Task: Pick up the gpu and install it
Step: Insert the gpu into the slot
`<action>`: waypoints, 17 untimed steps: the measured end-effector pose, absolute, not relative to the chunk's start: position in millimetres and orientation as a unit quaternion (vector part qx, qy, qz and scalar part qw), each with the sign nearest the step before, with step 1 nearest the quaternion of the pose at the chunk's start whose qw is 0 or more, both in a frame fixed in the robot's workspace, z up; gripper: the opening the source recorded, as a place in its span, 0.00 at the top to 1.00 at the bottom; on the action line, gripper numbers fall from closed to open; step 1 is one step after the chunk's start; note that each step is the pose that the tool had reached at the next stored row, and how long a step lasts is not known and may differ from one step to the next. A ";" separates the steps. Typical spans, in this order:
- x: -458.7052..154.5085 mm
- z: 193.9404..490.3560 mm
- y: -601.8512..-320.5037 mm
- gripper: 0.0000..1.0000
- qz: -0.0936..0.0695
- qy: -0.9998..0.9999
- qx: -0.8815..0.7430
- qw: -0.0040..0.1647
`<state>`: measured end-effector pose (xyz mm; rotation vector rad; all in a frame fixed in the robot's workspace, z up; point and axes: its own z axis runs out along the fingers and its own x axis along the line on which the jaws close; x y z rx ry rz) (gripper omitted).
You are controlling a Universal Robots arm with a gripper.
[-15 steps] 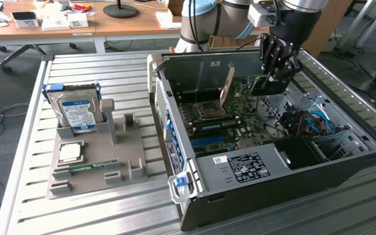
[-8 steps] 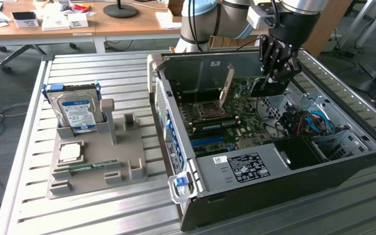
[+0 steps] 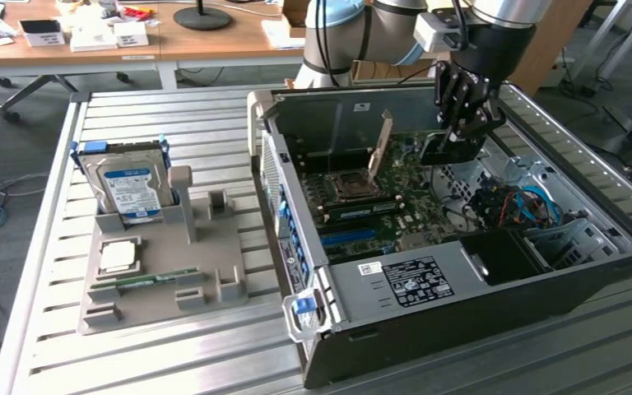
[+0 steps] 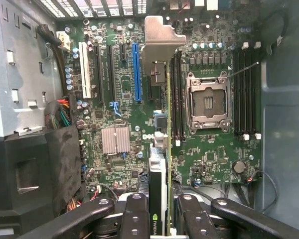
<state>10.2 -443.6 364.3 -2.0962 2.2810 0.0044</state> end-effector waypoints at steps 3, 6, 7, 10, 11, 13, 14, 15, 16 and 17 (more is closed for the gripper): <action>10.2 364.3 -443.7 0.73 0.001 0.736 -0.676 0.022; 10.2 364.3 -443.6 0.73 0.001 0.736 -0.676 0.022; 10.2 364.2 -443.6 0.73 0.001 0.736 -0.676 0.022; 10.2 362.9 -443.7 0.73 0.002 0.736 -0.676 0.022; 10.2 362.4 -443.7 0.73 0.001 0.736 -0.676 0.022; 10.2 361.4 -443.6 0.73 0.001 0.736 -0.676 0.022; 10.2 361.4 -443.6 0.73 0.001 0.736 -0.676 0.022; 10.2 361.4 -443.7 0.73 0.001 0.736 -0.676 0.022; 10.2 361.4 -443.7 0.73 0.001 0.736 -0.676 0.022; 10.2 361.3 -443.7 0.73 0.001 0.736 -0.676 0.022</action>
